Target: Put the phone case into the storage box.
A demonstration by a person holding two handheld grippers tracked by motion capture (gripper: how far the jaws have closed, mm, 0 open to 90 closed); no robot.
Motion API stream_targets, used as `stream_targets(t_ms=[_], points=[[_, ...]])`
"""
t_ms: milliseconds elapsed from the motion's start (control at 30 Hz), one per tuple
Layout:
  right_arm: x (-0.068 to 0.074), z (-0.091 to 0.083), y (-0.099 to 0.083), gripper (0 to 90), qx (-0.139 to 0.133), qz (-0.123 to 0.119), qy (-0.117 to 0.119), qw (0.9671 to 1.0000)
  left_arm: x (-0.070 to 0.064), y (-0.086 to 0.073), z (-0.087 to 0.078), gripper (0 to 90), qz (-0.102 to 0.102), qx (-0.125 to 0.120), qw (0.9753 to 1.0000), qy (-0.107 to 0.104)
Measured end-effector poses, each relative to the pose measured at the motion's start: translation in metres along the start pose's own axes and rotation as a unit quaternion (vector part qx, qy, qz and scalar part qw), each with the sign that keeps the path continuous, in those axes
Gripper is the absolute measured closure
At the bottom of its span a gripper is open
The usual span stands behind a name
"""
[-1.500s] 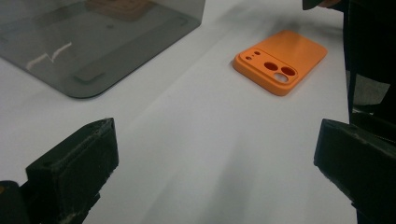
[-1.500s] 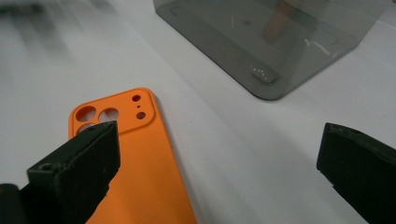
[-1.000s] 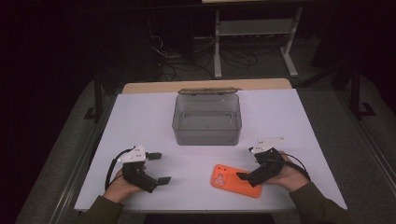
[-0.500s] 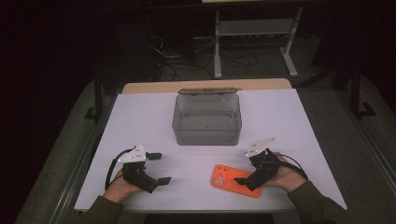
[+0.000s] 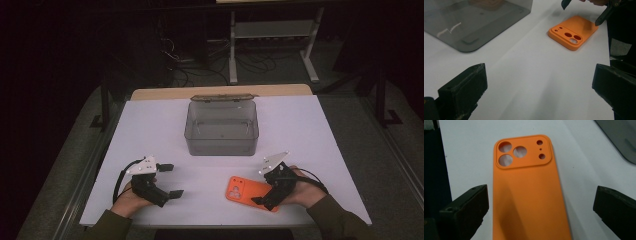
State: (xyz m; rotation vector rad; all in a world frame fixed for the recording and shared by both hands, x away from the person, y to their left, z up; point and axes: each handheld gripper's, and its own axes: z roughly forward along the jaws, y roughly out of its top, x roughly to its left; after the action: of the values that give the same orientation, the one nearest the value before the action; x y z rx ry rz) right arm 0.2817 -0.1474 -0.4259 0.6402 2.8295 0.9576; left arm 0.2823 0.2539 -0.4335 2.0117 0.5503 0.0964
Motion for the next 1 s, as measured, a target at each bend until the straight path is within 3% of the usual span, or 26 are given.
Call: stream_targets(t_ms=[1000], points=[[0.008,0.013,-0.006,7.7,0.047,-0.032,0.001,0.9984,0.000,0.000,0.000,0.0,0.002,0.002,1.0000,0.000]])
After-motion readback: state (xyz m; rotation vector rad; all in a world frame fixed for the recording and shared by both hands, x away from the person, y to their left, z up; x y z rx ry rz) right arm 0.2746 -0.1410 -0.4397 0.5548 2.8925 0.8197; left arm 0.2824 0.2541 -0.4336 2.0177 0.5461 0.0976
